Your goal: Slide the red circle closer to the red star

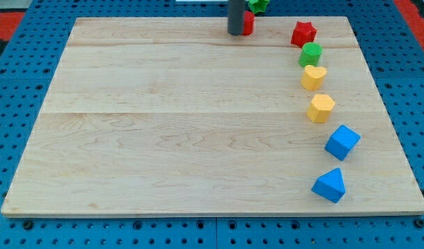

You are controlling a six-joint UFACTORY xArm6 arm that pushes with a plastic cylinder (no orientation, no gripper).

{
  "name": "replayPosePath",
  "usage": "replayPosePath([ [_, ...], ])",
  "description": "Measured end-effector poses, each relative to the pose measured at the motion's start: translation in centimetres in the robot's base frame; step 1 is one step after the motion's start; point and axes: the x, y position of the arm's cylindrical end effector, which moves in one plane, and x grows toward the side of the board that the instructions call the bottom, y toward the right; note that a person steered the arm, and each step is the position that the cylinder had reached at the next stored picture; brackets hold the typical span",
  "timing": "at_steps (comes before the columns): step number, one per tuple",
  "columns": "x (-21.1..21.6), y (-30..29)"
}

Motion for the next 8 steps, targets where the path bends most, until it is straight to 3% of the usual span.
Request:
replayPosePath([
  [2,-2.1,-3.3],
  [3,-3.5,-1.9],
  [8,-2.8,1.6],
])
